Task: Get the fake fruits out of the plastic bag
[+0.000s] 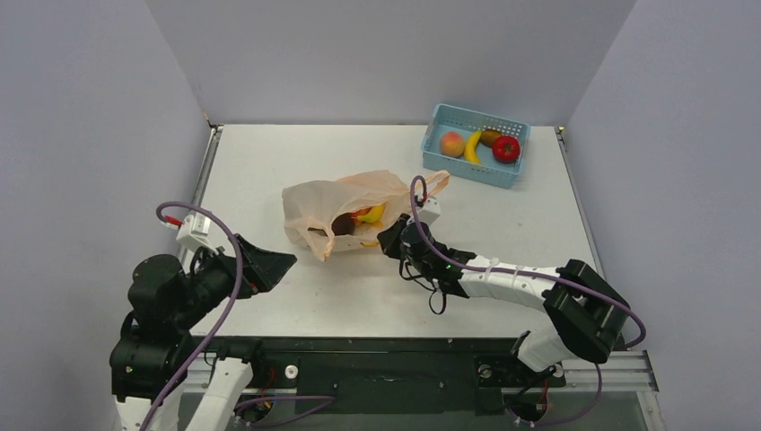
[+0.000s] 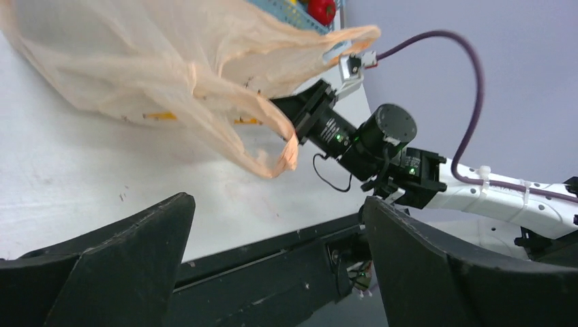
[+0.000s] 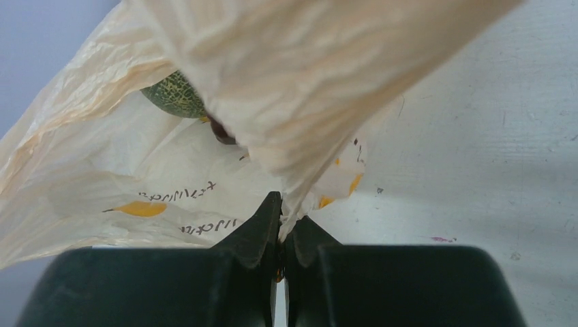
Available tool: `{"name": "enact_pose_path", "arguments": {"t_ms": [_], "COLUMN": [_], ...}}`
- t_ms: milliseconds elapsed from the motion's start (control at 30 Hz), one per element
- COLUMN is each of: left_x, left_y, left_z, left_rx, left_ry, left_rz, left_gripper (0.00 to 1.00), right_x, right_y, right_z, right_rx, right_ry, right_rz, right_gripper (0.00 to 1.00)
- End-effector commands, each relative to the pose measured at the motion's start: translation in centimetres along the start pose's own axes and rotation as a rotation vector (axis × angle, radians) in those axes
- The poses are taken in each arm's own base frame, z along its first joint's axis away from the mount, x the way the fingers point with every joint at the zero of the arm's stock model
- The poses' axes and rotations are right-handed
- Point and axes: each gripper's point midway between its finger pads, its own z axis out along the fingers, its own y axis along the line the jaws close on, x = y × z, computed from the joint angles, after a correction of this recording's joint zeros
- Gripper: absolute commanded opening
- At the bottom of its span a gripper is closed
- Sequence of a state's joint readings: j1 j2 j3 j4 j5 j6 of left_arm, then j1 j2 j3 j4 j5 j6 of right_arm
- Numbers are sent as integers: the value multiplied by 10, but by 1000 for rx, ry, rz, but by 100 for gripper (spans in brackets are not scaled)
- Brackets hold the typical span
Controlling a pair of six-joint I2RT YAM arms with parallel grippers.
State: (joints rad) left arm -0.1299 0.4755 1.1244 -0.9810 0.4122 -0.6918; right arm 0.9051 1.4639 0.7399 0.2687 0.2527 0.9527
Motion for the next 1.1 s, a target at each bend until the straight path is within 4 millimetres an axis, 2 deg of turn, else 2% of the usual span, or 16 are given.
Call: {"name": "enact_pose_path", "arguments": {"t_ms": [0, 33, 200, 333, 467, 500, 533, 567, 600, 633, 667, 700, 733, 867, 1000, 1067], "left_x": [-34, -38, -54, -59, -50, -47, -51, -41, -44, -36, -40, -30, -32, 8, 34, 38], "left_y": [-13, -19, -31, -30, -36, -38, -40, -34, -31, -24, -20, -13, -13, 3, 21, 28], "left_z": [-11, -10, 35, 74, 117, 133, 137, 155, 160, 175, 180, 194, 200, 241, 260, 265], "left_rx": [-26, -8, 68, 63, -43, -85, -113, -148, -186, -221, -258, -284, -297, -296, -362, -394], "left_ry": [-98, -99, -24, 68, 164, 182, 180, 236, 237, 281, 280, 325, 325, 486, 565, 558], "left_rz": [109, 113, 95, 129, 337, 391, 447, 480, 522, 551, 599, 636, 683, 742, 790, 806], "left_gripper": [96, 97, 97, 97, 97, 97, 97, 97, 97, 97, 97, 97, 97, 97, 97, 97], "right_x": [-10, -8, -2, -2, -4, -4, -5, -6, -6, -6, -8, -9, -11, -16, -20, -22], "right_y": [25, 25, 28, 30, 31, 30, 29, 30, 30, 30, 30, 30, 31, 34, 30, 28], "right_z": [-16, -18, -26, -30, -35, -35, -35, -35, -36, -37, -38, -39, -40, -45, -51, -52], "right_rx": [-141, -157, -202, -220, -225, -222, -222, -225, -228, -230, -231, -231, -235, -240, -233, -230], "right_ry": [-23, -16, 1, 7, 6, 4, 2, 0, 0, 0, -6, -8, -11, -22, -39, -47], "right_rz": [-39, -33, 8, 13, 11, 13, 15, 17, 22, 24, 30, 32, 37, 34, 35, 38], "right_gripper": [0, 0, 0, 0, 0, 0, 0, 0, 0, 0, 0, 0, 0, 0, 0, 0]}}
